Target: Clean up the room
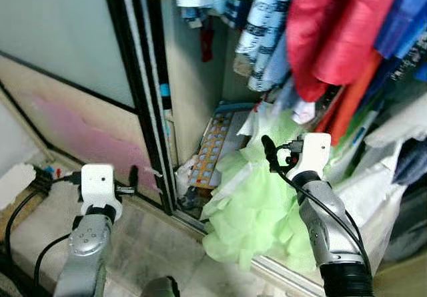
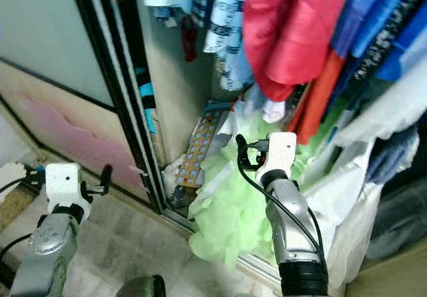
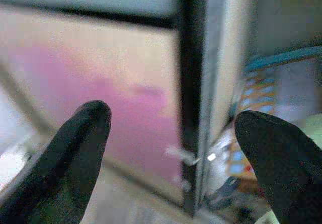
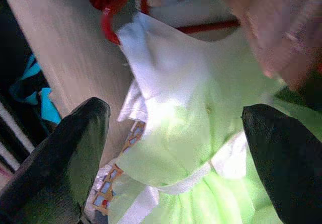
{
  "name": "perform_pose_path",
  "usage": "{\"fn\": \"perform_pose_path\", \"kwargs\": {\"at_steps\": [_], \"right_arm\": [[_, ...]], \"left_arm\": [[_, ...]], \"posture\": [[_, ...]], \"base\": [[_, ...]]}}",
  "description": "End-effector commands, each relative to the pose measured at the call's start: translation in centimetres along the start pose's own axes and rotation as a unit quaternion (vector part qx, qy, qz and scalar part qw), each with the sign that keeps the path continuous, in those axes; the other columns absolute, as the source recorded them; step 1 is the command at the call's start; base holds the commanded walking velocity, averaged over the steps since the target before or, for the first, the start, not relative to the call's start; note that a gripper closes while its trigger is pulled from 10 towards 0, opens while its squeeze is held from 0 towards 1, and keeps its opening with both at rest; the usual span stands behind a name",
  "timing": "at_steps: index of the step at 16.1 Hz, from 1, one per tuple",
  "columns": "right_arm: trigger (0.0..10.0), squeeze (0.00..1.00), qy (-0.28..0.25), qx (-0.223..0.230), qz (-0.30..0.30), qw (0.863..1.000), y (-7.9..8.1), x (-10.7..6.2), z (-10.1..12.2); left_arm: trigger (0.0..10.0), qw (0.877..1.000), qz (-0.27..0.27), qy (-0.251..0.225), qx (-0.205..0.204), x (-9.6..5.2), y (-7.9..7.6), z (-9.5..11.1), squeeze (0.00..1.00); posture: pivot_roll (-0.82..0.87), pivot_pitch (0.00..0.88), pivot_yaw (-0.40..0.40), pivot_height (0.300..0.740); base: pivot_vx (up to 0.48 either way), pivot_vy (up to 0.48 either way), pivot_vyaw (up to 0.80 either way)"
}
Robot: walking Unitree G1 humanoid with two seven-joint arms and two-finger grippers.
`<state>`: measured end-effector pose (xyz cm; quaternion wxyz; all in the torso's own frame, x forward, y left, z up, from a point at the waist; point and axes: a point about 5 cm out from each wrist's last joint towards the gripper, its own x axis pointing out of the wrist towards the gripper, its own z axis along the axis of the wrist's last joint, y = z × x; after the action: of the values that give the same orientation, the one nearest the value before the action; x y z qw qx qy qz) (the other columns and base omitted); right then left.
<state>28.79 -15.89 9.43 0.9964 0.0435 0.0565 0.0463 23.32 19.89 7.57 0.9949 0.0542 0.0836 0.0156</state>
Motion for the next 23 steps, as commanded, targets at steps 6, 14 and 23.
{"fn": "perform_pose_path", "kwargs": {"at_steps": [6,14,23], "right_arm": [[10.0,0.0,-0.005,-0.01,0.022,1.0,0.3,0.4,0.4],[10.0,0.0,0.004,-0.021,-0.002,1.0,-1.8,-3.6,0.2],[10.0,0.0,0.007,-0.031,0.031,0.999,-1.0,-2.8,0.6]], "left_arm": [[10.0,1.0,0.006,-0.03,0.0,-0.2,-0.7,1.1,0.0],[10.0,0.999,-0.028,-0.03,-0.003,-2.4,-0.9,0.4,0.0],[10.0,0.999,-0.013,-0.038,0.006,-1.6,-0.8,0.8,0.0]], "posture": [[-0.04,0.0,-0.025,0.74],[-0.07,0.0,-0.006,0.74],[-0.06,0.0,-0.025,0.74]], "base": [[0.0,0.0,0.0],[0.0,0.0,0.07],[0.0,0.0,0.8]]}}
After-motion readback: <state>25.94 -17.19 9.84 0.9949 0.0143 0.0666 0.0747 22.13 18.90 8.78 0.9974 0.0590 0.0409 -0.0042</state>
